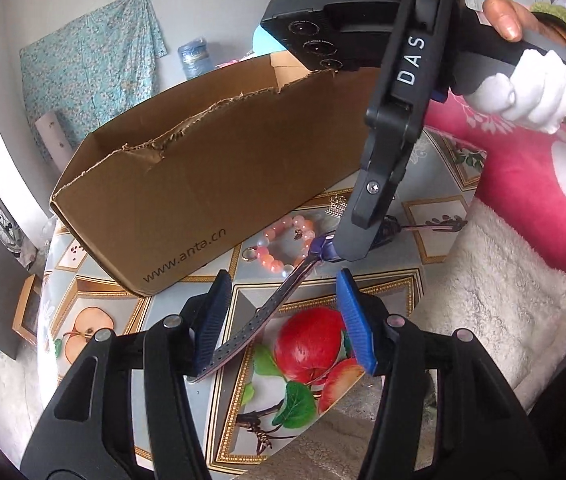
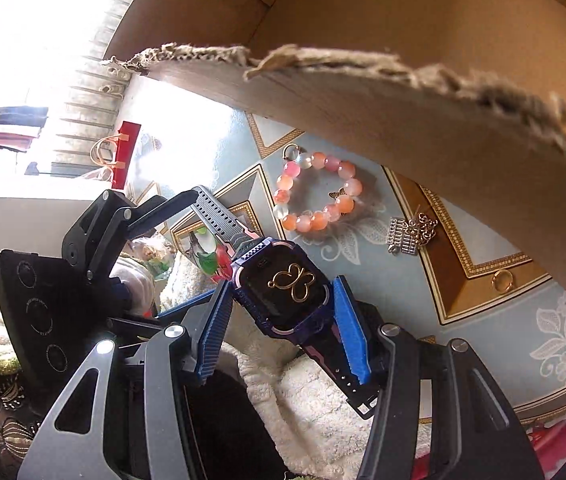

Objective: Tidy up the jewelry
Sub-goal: 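Lift the smartwatch with the right gripper toward the box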

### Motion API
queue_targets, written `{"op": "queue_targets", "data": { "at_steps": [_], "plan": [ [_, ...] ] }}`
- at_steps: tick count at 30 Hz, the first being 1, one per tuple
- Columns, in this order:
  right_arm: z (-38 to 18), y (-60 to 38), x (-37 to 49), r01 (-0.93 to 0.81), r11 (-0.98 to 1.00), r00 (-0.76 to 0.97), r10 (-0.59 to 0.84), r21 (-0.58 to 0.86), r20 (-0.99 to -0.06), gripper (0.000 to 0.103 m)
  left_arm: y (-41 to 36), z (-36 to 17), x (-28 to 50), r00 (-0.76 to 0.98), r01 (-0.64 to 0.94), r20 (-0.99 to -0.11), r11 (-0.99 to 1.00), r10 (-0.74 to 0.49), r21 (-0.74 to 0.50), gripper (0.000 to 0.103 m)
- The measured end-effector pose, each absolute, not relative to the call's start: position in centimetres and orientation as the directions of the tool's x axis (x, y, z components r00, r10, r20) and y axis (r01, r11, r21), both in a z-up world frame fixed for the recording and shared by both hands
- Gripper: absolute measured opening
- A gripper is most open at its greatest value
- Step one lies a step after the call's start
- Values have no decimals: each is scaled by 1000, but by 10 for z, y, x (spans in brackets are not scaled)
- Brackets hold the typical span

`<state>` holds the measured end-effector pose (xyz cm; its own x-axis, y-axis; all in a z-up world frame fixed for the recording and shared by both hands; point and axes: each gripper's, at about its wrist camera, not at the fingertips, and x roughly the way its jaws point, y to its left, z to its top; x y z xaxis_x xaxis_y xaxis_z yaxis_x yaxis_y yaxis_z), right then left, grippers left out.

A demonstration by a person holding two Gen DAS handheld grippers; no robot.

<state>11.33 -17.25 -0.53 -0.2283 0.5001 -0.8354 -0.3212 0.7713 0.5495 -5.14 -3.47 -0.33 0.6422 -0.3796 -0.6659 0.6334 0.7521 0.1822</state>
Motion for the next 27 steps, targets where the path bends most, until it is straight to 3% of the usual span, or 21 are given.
{"op": "queue_targets", "data": {
  "at_steps": [4, 5, 7, 17, 27],
  "plan": [
    [-4, -172, 115, -317, 754, -240, 523, 575, -818, 50, -38, -6, -50, 638, 626, -682, 756, -357, 190, 28],
    [-3, -173, 116, -323, 756, -237, 517, 569, -822, 50, -37, -6, -48, 630, 624, -690, 760, -355, 179, 19],
    [-7, -173, 110, -339, 770, -222, 493, 541, -841, 50, -34, -6, -43, 585, 634, -721, 764, -372, 121, 11],
    [-10, -180, 91, -424, 798, -121, 419, 428, -900, 51, -9, -3, -6, 398, 566, -791, 803, -465, -187, 4],
    [-7, -178, 80, -498, 788, -20, 408, 363, -913, 51, -7, -3, -7, 468, 588, -793, 807, -389, -49, 3]
  ]
}}
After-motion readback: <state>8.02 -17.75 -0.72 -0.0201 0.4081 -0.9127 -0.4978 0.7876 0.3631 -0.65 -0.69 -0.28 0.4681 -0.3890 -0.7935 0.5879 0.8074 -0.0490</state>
